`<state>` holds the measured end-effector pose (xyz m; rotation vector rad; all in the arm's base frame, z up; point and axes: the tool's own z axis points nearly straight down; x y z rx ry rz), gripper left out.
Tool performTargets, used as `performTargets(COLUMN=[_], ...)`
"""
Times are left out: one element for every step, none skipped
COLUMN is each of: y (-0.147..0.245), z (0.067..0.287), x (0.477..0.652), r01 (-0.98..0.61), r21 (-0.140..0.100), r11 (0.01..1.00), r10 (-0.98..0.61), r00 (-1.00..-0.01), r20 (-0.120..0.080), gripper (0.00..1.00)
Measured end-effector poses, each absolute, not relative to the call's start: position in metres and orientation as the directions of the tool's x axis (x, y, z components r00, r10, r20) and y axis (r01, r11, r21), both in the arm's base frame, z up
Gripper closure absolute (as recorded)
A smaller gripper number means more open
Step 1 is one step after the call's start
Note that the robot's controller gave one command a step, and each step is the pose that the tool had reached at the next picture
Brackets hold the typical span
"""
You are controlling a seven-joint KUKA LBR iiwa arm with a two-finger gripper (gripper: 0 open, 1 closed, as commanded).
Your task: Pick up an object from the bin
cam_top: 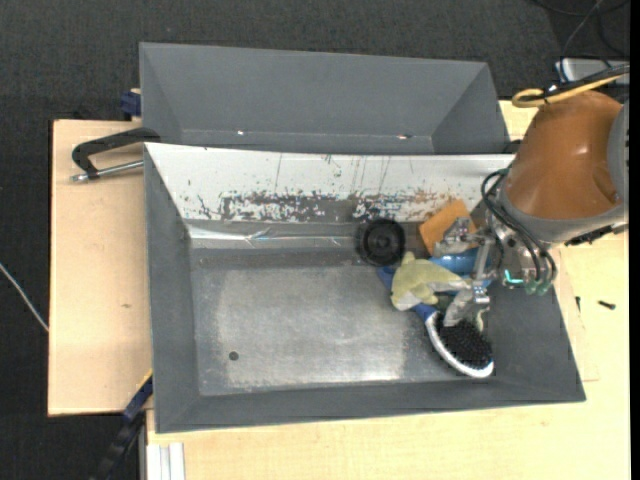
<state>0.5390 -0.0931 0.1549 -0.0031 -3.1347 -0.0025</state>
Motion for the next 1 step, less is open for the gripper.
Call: performTargets(y=[-0.0687], z=[0.0827], x=[0.5422], r01=[0.099], r21=[0.001], r11=[0.995], r10=[0.099], r00=[-0.995], r20=[-0.008], gripper=[0.0])
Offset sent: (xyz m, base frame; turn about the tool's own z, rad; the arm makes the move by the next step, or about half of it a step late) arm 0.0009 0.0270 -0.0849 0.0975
